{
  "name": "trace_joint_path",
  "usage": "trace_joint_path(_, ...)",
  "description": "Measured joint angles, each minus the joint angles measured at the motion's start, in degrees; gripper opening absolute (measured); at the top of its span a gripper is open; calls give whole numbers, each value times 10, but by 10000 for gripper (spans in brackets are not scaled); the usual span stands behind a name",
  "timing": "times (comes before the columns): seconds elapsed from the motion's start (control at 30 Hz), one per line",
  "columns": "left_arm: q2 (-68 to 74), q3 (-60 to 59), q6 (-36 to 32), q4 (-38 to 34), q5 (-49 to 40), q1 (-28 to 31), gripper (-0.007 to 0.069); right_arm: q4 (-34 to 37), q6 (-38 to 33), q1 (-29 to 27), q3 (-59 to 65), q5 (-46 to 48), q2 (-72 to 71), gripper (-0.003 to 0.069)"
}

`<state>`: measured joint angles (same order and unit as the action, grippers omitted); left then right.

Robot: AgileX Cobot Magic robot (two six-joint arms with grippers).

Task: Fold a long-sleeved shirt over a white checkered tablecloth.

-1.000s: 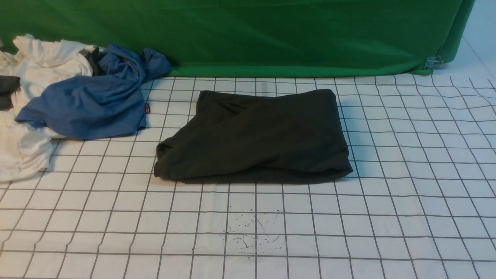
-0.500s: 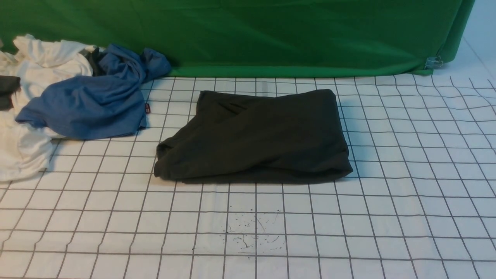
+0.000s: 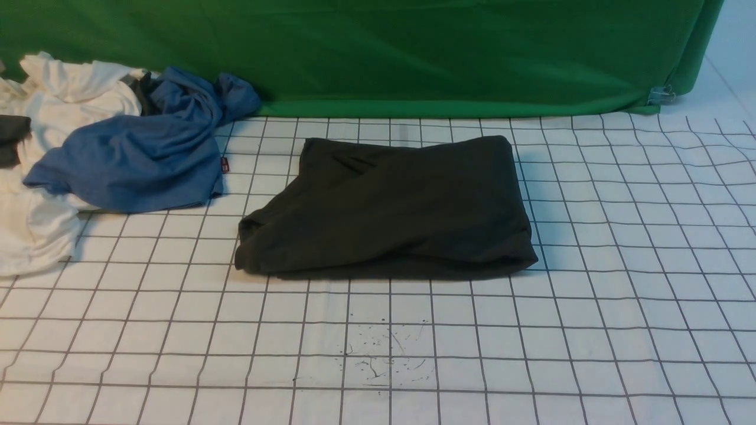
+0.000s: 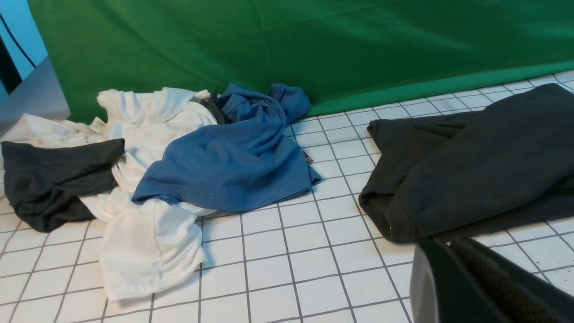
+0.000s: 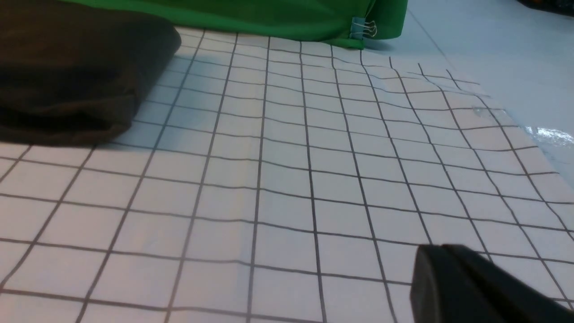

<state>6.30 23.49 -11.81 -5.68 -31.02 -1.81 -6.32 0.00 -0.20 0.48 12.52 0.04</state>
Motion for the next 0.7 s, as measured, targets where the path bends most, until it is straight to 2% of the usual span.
trace_joint_path(0.5,0,-4,0,17,12,0,-31,0,0,0,0,0,0,50)
trace_joint_path(0.6,0,-24,0,17,47,0,-31,0,0,0,0,1,0,58)
trace_joint_path(0.7,0,-79,0,6,161,0,-31,0,0,0,0,1,0,67)
